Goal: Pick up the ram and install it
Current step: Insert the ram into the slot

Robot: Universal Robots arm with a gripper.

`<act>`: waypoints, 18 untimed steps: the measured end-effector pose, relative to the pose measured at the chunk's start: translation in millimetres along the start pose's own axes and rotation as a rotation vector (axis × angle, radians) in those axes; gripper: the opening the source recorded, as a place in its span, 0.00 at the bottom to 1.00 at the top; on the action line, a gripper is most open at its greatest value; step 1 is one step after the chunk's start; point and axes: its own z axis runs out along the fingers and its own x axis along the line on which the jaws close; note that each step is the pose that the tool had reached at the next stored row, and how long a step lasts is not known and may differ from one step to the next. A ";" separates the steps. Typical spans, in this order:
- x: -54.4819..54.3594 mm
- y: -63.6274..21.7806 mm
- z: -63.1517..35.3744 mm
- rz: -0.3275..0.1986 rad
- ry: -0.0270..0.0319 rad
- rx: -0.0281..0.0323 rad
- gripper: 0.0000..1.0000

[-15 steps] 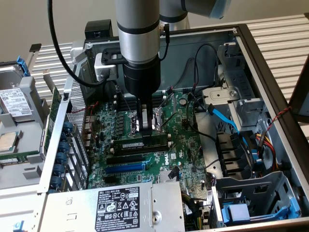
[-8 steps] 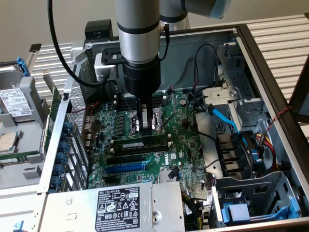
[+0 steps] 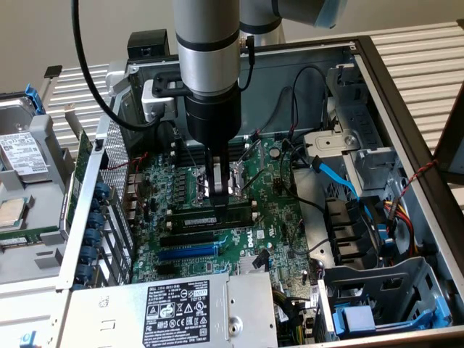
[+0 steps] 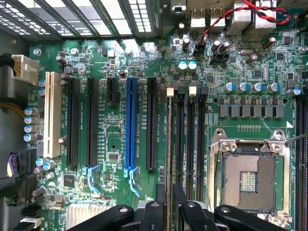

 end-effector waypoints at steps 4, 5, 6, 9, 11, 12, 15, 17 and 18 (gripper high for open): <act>0.1 0.0 -1.3 0.000 -0.0001 0.0000 0.21; 0.1 0.0 -1.8 0.000 0.0000 0.0000 0.21; 0.1 0.0 -2.1 0.000 -0.0001 0.0001 0.21; 0.2 0.1 -2.9 0.000 -0.0001 0.0000 0.21; 0.3 0.1 -3.6 0.000 -0.0001 -0.0001 0.21; 0.3 0.1 -4.2 0.000 -0.0002 -0.0001 0.21; 0.5 0.1 -6.3 0.000 -0.0004 -0.0001 0.21; 0.6 0.2 -8.1 0.000 -0.0005 -0.0001 0.21; 0.6 0.2 -8.7 0.000 -0.0005 -0.0001 0.21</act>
